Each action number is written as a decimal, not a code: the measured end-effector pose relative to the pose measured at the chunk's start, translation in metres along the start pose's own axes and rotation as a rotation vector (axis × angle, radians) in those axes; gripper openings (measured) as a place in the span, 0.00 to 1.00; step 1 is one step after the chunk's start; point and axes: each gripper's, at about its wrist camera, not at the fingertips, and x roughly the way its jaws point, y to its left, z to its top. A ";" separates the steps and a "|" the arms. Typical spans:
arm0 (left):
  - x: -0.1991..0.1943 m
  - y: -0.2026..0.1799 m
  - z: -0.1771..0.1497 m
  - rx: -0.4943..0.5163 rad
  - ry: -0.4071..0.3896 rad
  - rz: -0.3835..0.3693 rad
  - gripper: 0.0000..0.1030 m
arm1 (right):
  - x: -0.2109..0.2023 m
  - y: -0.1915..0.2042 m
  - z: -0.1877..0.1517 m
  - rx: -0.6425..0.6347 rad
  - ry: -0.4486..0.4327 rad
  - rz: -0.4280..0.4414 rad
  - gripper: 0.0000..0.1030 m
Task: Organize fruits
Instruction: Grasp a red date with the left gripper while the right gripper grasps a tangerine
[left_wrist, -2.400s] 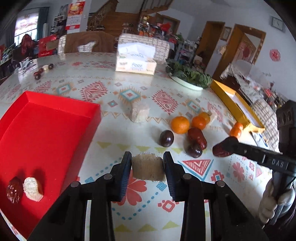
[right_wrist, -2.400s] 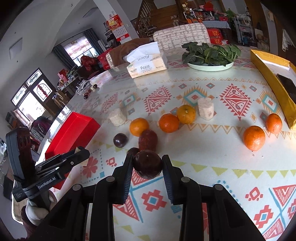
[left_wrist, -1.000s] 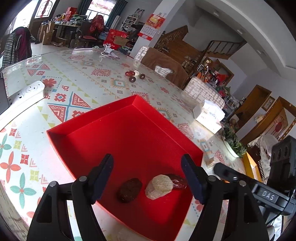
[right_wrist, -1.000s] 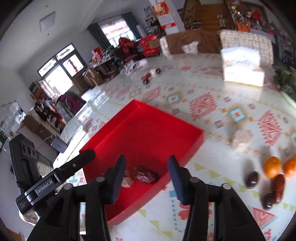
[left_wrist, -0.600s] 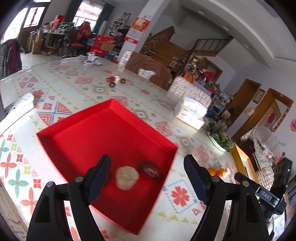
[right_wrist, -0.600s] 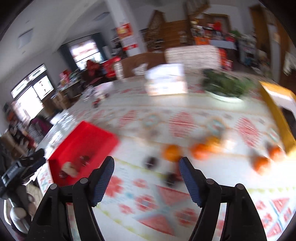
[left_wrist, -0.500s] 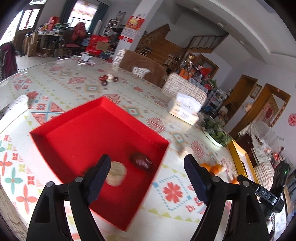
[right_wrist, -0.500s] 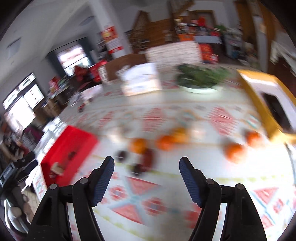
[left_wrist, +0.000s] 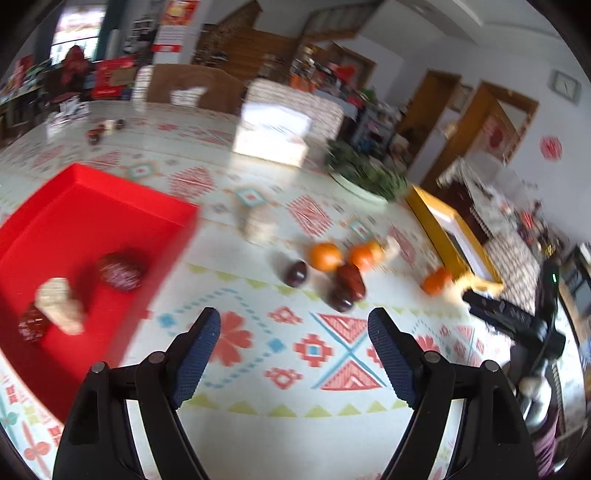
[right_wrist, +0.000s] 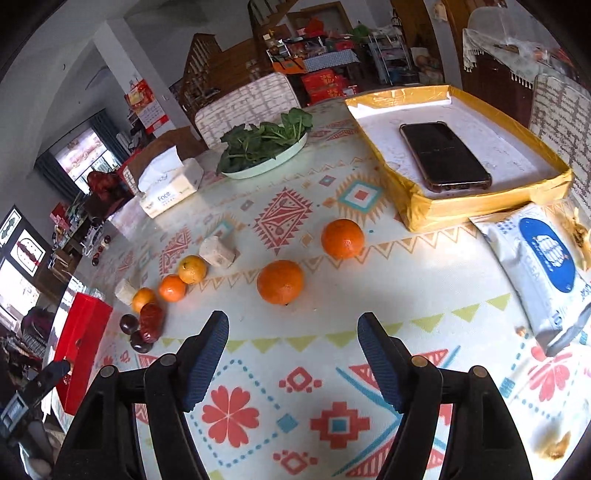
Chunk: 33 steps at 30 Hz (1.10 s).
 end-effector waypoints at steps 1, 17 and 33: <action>0.003 -0.004 -0.001 0.012 0.009 -0.002 0.79 | 0.006 0.002 0.002 -0.007 0.006 -0.001 0.73; 0.088 -0.070 0.023 0.213 0.103 -0.006 0.67 | 0.065 0.016 0.025 -0.074 0.046 -0.082 0.39; 0.139 -0.078 0.026 0.247 0.167 0.083 0.31 | 0.062 0.014 0.023 -0.064 0.042 -0.029 0.38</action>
